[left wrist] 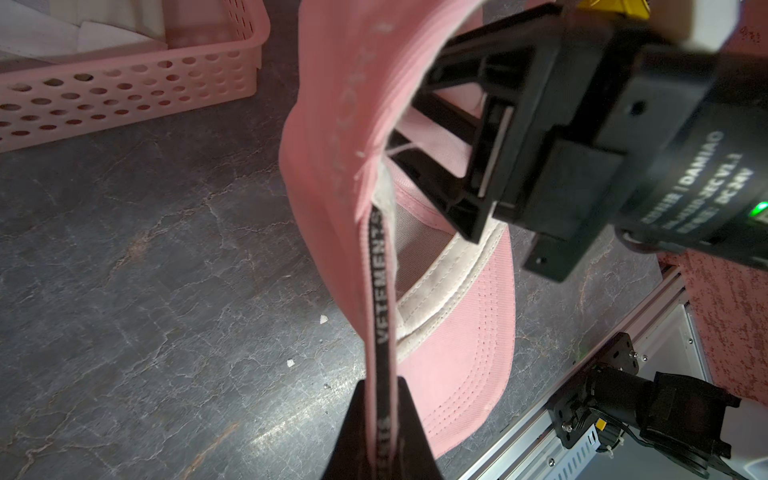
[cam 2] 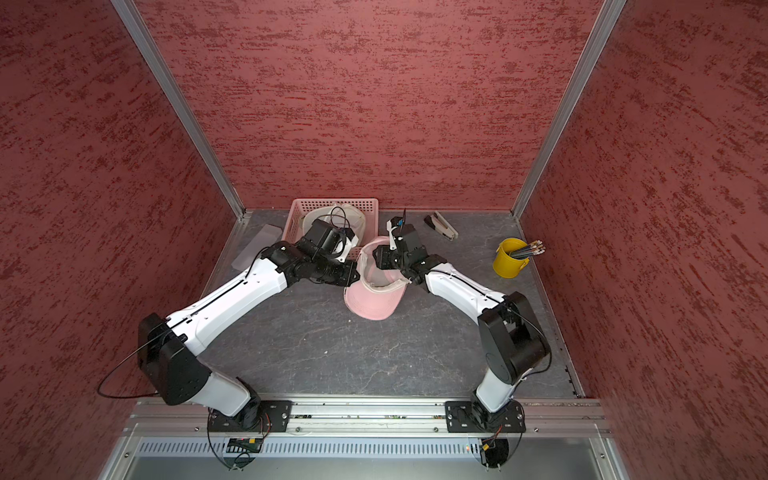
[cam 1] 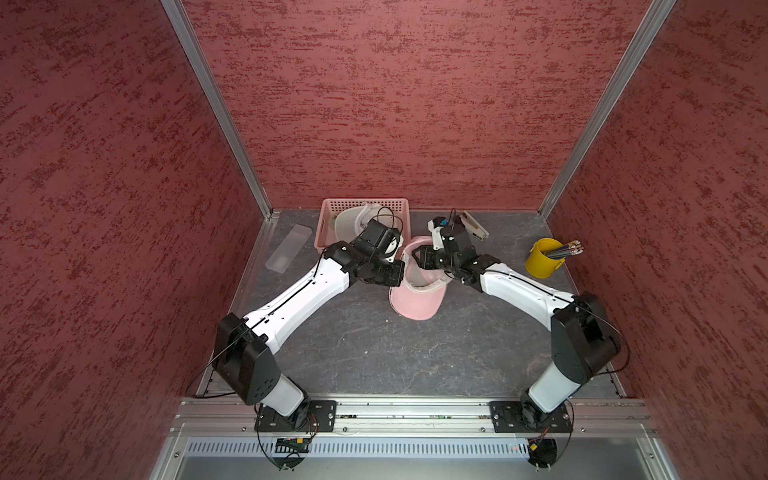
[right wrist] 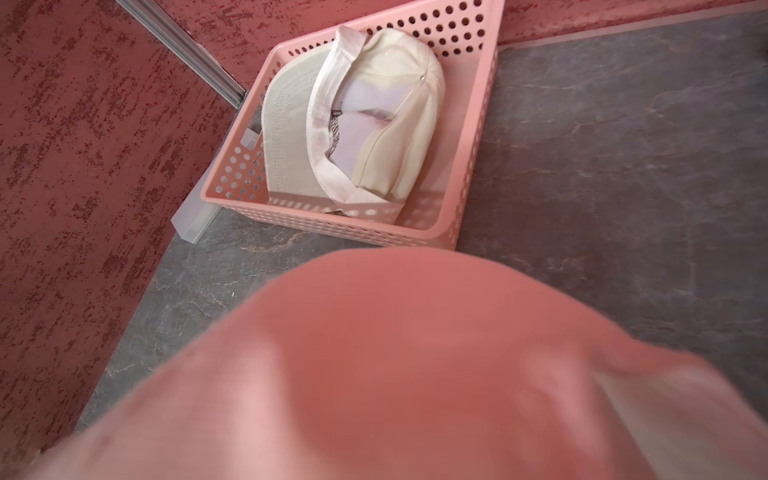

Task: Turn the baseball cap inside out
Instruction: Turn over the baseball cap.

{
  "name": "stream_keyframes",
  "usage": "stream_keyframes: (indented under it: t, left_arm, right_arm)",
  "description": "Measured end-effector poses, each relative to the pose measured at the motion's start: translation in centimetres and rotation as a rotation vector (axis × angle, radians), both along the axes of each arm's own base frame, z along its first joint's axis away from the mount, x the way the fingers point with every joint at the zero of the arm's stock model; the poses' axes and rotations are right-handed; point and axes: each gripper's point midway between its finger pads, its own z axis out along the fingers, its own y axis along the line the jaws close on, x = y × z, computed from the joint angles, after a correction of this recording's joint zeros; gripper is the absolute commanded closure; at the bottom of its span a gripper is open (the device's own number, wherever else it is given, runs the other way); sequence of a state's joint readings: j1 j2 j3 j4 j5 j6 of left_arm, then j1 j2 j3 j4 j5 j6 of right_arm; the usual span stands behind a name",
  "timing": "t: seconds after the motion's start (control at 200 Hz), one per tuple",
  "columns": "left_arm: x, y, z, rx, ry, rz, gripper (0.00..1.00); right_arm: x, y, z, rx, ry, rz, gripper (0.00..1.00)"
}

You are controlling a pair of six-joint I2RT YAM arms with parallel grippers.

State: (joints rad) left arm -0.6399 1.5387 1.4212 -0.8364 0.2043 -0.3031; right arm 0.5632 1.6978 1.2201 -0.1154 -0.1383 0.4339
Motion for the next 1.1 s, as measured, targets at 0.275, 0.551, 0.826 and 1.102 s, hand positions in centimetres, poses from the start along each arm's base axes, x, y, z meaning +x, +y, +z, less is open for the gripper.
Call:
stream_keyframes:
  t: [0.275, 0.551, 0.826, 1.102]
  left_arm:
    - [-0.2, -0.5, 0.1, -0.003, -0.004, 0.004, 1.00]
    - [0.0, -1.6, 0.5, -0.032, -0.028, 0.006, 1.00]
    - [0.6, -0.3, 0.0, -0.034, -0.019, 0.041, 1.00]
    - [1.8, 2.5, 0.1, -0.024, -0.008, 0.098, 1.00]
  right_arm:
    - [0.9, 3.0, 0.2, 0.110, 0.004, -0.021, 0.51]
    - [4.7, 2.3, 5.8, 0.436, -0.060, -0.162, 0.51]
    - [5.5, 0.9, 4.2, 0.394, -0.017, -0.162, 0.47]
    - [2.0, -0.3, 0.3, 0.075, 0.055, 0.004, 0.40]
